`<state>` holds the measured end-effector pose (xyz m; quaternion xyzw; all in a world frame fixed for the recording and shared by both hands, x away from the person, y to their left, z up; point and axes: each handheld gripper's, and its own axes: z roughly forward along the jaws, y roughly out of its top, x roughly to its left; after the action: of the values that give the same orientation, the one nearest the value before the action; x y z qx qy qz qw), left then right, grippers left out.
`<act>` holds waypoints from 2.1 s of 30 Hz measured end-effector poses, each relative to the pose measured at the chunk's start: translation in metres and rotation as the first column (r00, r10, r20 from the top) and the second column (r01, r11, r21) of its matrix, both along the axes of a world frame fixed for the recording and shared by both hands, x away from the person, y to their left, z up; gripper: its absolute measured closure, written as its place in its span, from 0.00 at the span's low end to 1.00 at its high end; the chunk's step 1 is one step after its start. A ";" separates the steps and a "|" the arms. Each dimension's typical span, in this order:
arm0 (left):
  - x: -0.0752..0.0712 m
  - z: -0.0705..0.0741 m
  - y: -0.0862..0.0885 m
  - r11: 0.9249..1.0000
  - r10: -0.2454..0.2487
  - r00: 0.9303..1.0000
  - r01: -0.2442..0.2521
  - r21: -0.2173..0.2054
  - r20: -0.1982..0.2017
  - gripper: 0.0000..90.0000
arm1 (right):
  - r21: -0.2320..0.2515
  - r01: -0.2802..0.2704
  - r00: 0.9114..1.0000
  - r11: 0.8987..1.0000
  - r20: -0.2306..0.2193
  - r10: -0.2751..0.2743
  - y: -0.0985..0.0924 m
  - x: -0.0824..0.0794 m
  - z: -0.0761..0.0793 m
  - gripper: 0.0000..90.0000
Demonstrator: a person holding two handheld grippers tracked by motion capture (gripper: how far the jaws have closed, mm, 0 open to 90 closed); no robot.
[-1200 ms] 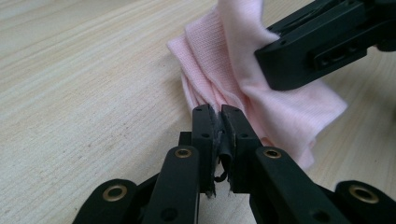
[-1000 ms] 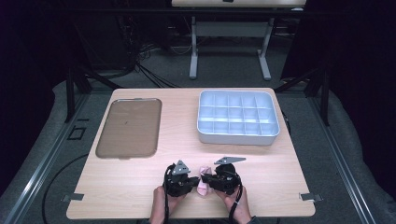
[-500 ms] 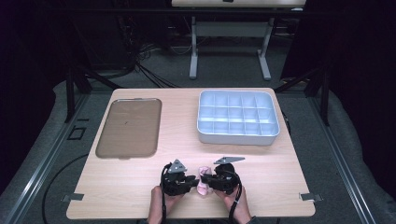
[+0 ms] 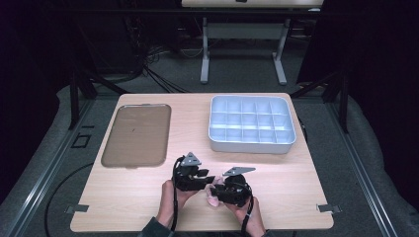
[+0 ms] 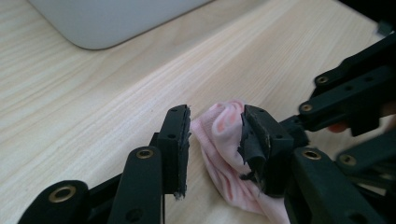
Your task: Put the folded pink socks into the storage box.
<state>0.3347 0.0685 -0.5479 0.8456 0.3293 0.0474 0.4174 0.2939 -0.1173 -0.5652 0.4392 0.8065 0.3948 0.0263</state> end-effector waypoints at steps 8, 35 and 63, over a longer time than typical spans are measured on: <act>0.009 -0.011 -0.007 0.999 -0.001 1.000 0.001 0.032 -0.012 0.67 | 0.018 -0.032 0.999 0.999 0.001 0.032 -0.002 -0.001 0.001 0.68; 0.007 -0.014 -0.008 0.999 0.013 1.000 -0.013 0.046 -0.003 0.69 | -0.040 0.155 0.988 0.987 -0.006 -0.156 -0.008 0.001 -0.002 0.33; 0.001 -0.007 0.024 0.994 0.108 0.994 -0.108 0.021 0.009 0.26 | -0.051 0.063 0.998 0.997 -0.027 -0.065 0.003 0.007 -0.008 0.64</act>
<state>0.3357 0.0925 -0.5551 0.8309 0.3722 0.0770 0.4064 0.3012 -0.1139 -0.5729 0.4697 0.8019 0.3673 0.0383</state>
